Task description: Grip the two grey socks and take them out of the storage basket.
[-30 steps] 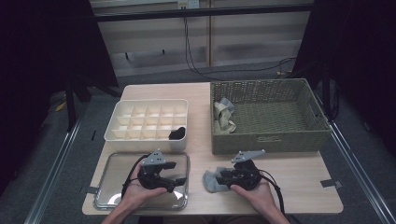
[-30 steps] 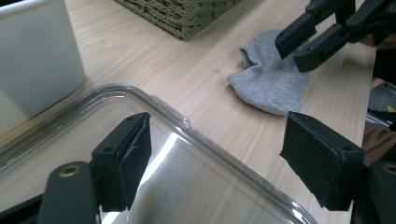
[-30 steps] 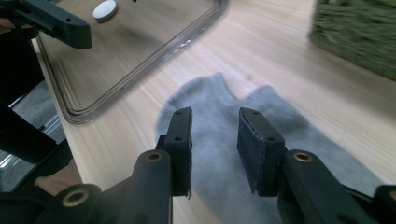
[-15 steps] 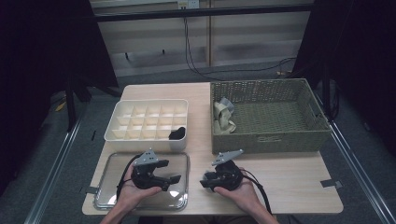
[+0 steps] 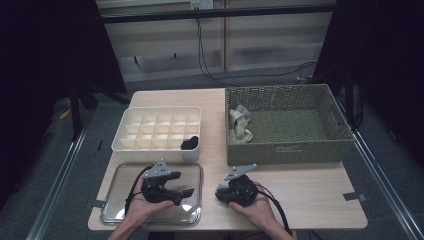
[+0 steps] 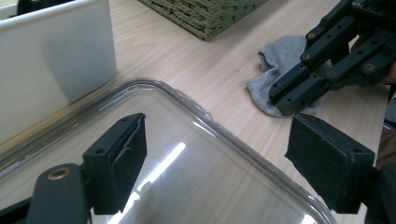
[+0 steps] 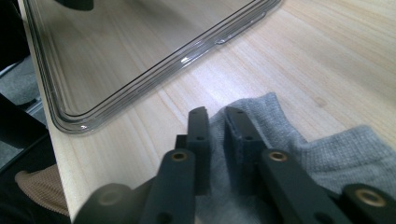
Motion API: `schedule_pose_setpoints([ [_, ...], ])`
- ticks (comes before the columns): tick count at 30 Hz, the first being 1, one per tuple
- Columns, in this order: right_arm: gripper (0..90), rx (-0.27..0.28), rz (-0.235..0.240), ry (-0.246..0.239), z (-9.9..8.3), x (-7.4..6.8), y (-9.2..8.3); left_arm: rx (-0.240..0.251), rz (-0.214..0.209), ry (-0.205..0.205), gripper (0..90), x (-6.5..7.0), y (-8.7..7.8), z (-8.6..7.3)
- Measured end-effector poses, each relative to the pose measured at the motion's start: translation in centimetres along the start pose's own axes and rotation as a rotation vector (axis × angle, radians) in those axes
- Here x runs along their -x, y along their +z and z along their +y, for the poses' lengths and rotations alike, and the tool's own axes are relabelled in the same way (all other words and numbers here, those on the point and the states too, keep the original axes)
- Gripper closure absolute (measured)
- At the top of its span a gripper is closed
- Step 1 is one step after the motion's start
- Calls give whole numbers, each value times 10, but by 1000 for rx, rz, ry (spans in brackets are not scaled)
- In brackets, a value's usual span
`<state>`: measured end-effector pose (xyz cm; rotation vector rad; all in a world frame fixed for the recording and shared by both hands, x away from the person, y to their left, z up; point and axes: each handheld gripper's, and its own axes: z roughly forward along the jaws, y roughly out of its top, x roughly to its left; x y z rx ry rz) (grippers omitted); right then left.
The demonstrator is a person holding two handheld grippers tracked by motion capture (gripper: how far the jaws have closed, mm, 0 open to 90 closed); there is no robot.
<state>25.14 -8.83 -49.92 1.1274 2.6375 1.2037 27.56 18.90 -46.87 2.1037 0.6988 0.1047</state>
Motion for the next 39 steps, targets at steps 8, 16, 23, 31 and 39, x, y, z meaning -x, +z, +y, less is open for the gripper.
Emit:
schedule_pose_setpoints([
  [8, 898, 15, 55, 25, 0, 5, 1, 5, 2, -5, 198, -2, 0, 0],
  [16, 900, 27, 69, 40, 1, 7, -2, 0, 0, -2, 198, -2, 0, 0],
  [23, 900, 58, 84, 59, 3, 8, -10, -1, 3, 0, 197, -2, 0, 0],
  [31, 900, 109, 96, 69, 8, 9, -24, -2, 3, 3, 196, -2, 1, 0],
  [39, 900, 155, 114, 78, 11, 10, -34, -5, -1, 7, 196, -2, 2, 0],
])
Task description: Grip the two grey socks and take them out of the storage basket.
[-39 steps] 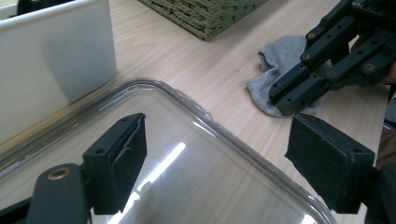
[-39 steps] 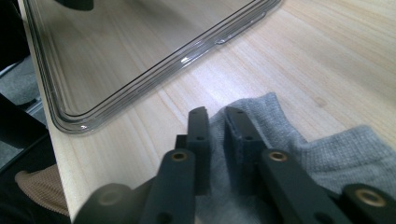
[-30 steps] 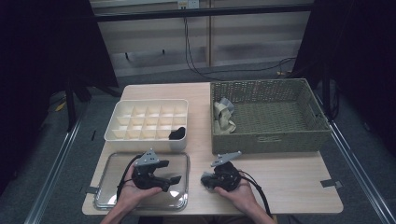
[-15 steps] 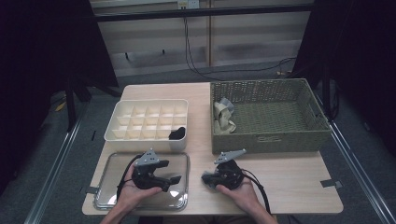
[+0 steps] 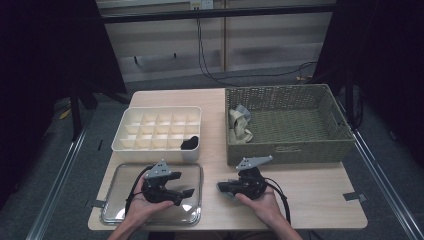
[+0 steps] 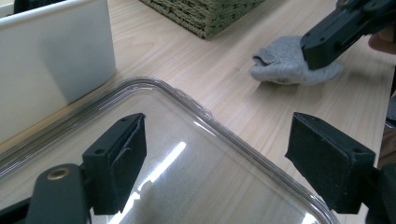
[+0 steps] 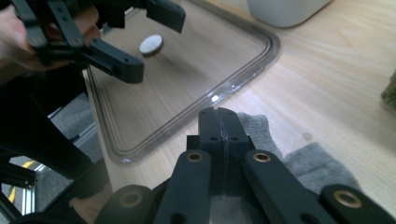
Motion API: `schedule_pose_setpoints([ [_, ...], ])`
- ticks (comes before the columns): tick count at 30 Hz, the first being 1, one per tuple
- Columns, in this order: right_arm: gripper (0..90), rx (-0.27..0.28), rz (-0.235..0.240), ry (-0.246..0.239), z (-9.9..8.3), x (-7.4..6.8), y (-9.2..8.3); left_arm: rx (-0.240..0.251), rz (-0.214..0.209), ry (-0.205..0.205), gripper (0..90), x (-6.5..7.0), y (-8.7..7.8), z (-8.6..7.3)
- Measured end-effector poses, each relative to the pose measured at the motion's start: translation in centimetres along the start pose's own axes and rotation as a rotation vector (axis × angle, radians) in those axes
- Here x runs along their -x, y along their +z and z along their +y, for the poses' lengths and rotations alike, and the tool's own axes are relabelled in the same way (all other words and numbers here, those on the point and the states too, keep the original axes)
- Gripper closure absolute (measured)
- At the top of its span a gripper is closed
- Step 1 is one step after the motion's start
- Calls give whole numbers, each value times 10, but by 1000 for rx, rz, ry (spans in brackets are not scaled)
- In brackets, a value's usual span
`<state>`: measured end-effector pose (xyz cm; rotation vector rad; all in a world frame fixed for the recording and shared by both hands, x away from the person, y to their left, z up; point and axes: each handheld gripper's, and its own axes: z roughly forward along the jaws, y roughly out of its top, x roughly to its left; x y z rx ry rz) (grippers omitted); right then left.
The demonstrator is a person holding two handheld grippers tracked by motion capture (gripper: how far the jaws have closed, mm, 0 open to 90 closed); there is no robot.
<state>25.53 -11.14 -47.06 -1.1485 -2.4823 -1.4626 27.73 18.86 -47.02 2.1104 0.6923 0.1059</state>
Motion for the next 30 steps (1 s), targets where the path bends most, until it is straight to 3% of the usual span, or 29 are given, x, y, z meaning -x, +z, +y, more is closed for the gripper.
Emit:
schedule_pose_setpoints([
  [10, 900, 73, 14, 7, 7, -2, -20, -6, 3, 4, 196, 1, 2, 0],
  [30, 900, 162, 24, -6, 23, -10, -38, -10, -9, 10, 196, 4, 7, 2],
])
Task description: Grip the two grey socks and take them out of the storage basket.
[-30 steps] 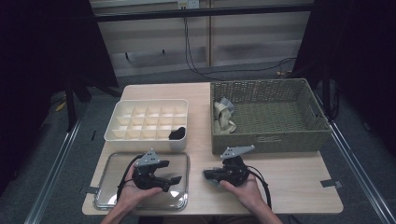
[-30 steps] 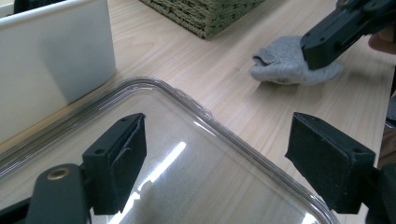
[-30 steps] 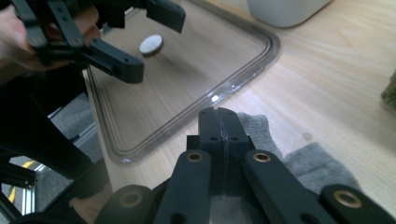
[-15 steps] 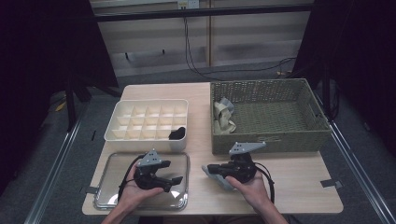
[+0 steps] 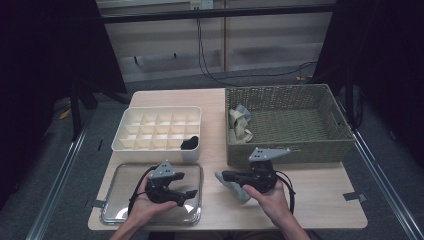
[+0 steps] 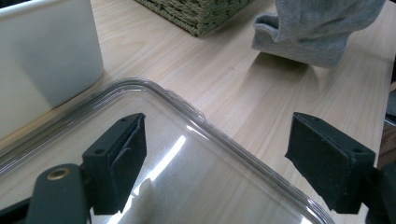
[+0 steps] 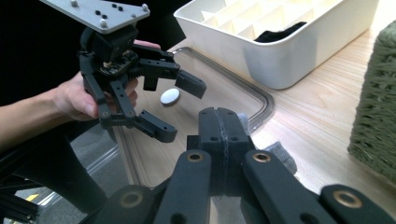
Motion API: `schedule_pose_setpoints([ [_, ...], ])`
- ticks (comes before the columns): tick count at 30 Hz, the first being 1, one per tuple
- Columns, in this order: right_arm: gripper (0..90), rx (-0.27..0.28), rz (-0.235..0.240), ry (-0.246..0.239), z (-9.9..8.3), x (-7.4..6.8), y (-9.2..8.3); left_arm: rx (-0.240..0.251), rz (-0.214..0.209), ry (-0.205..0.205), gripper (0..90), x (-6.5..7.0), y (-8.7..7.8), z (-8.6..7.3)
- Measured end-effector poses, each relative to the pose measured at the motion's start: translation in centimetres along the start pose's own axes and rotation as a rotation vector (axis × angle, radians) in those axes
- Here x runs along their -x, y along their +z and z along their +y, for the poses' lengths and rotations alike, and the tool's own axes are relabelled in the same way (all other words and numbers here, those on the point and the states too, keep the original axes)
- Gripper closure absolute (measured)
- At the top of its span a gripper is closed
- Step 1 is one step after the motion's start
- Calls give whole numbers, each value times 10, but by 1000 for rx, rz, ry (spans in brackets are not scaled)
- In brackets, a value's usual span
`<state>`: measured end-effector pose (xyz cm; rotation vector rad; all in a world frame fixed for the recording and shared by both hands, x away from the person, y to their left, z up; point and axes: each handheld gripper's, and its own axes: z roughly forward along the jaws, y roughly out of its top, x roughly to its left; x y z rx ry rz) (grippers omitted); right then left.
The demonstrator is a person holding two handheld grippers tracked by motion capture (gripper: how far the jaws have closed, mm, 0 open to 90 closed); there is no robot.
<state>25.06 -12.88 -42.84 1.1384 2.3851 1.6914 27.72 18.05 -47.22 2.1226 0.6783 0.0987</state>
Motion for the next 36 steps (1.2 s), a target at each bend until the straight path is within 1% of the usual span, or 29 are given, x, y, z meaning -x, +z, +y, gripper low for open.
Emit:
schedule_pose_setpoints([
  [2, 900, 3, 3, 4, 1, -1, 0, 3, 5, -3, 197, 0, 0, 0],
  [9, 900, 30, 14, -16, 13, -8, -1, 4, 1, -4, 197, 0, 1, 1],
  [11, 900, 34, 22, -27, 17, -10, 1, 4, -2, -2, 197, 1, 1, 1],
  [15, 900, 53, 36, -32, 23, -14, 3, 2, -1, -2, 196, 0, 1, 1],
  [19, 900, 66, 43, -37, 27, -15, 6, 5, -2, -4, 197, 0, 2, 1],
  [21, 900, 55, 38, -35, 24, -14, 7, 4, -2, -4, 198, 0, 1, 1],
  [24, 900, 38, 20, -17, 17, -8, 7, 4, -4, -2, 203, 1, 2, 1],
  [28, 900, 33, -17, 5, 7, 1, -1, 3, -12, 1, 204, 4, 5, 2],
  [30, 900, 29, -28, 14, 3, 4, -4, 3, -19, -2, 210, 6, 6, 4],
  [31, 900, 28, -35, 18, 1, 6, -7, 4, -31, 0, 221, 7, 7, 4],
  [32, 900, 27, -41, 21, -1, 8, -8, 6, -35, 3, 233, 9, 9, 5],
  [33, 900, 25, -49, 28, -3, 9, -10, 4, -55, 10, 262, 11, 9, 7],
  [34, 900, 21, -53, 35, -6, 12, -13, 5, -62, 13, 347, 14, 11, 8],
  [35, 900, 16, -58, 40, -9, 13, -14, 4, -64, 17, 380, 15, 13, 10],
  [36, 900, 13, -66, 43, -11, 14, -15, 3, -83, 20, 402, 17, 15, 12],
])
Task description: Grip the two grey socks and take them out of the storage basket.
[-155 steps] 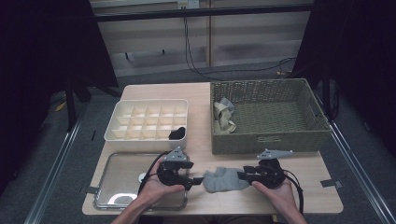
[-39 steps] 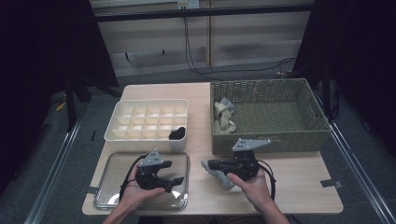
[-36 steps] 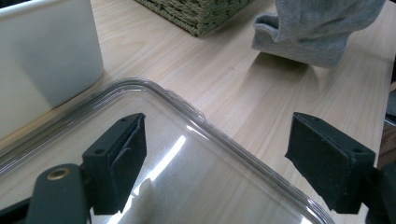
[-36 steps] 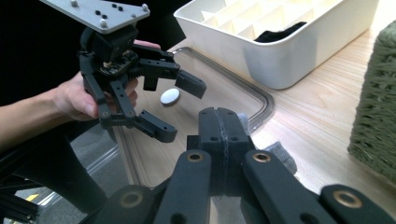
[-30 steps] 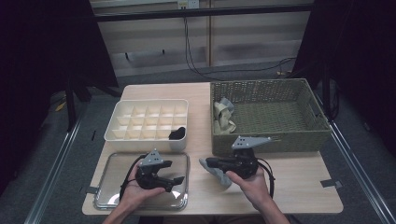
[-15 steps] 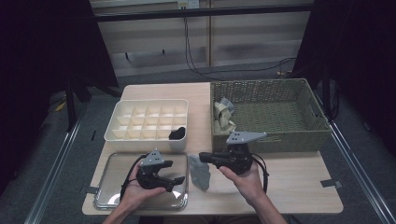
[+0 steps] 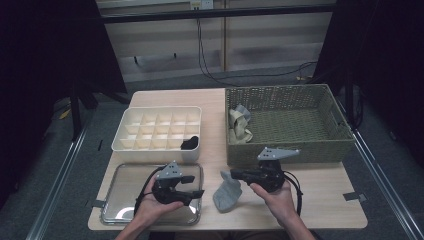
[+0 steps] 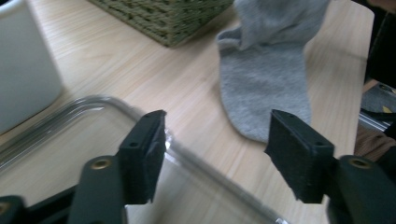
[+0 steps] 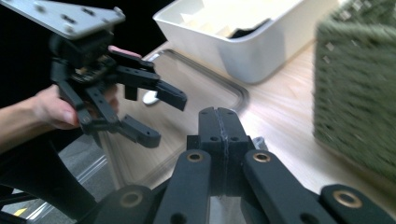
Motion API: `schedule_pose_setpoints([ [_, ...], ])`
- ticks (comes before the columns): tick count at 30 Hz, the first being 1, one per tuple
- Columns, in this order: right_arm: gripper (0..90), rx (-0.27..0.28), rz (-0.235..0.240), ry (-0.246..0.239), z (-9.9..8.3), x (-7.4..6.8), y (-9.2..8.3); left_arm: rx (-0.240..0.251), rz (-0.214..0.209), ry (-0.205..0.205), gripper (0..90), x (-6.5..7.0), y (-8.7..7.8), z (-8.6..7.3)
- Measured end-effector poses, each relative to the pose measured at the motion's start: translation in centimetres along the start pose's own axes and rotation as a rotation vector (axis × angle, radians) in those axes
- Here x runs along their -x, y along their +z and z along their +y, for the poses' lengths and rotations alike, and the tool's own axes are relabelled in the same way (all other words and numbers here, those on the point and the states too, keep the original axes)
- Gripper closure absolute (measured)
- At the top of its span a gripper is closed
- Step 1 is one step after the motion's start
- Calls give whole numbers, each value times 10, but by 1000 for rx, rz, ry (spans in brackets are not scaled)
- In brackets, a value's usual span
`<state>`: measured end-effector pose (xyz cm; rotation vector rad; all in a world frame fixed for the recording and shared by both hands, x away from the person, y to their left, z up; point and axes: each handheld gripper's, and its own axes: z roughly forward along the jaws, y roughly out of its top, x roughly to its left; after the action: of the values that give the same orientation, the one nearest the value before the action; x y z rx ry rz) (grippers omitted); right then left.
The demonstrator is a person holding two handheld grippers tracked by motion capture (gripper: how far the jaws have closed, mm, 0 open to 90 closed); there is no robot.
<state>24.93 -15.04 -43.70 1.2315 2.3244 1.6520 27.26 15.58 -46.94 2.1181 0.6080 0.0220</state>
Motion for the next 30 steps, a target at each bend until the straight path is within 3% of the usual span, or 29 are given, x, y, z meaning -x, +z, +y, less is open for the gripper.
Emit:
schedule_pose_setpoints([
  [6, 900, -8, -31, 18, -11, 6, -6, -1, -115, 8, 619, 9, 18, 14],
  [10, 900, -31, -70, 36, -22, 10, -8, -50, -162, 22, 721, 19, 36, 18],
  [12, 900, -45, -80, 41, -27, 13, -9, -60, -169, 14, 726, 24, 46, 18],
  [13, 900, -50, -88, 49, -29, 14, -10, -82, -160, 34, 726, 25, 50, 19],
  [17, 900, -42, -104, 62, -35, 17, -14, -96, -179, 37, 693, 29, 58, 16],
  [20, 900, -49, -112, 69, -37, 19, -14, -80, -187, 29, 668, 33, 62, 17],
  [24, 900, -46, -119, 72, -38, 19, -13, -112, -197, 49, 646, 38, 70, 12],
  [26, 900, -46, -127, 70, -38, 21, -15, -158, -166, 78, 625, 39, 73, 10],
  [30, 900, -34, -169, 69, -42, 24, -20, -167, -143, 105, 571, 40, 73, 10],
])
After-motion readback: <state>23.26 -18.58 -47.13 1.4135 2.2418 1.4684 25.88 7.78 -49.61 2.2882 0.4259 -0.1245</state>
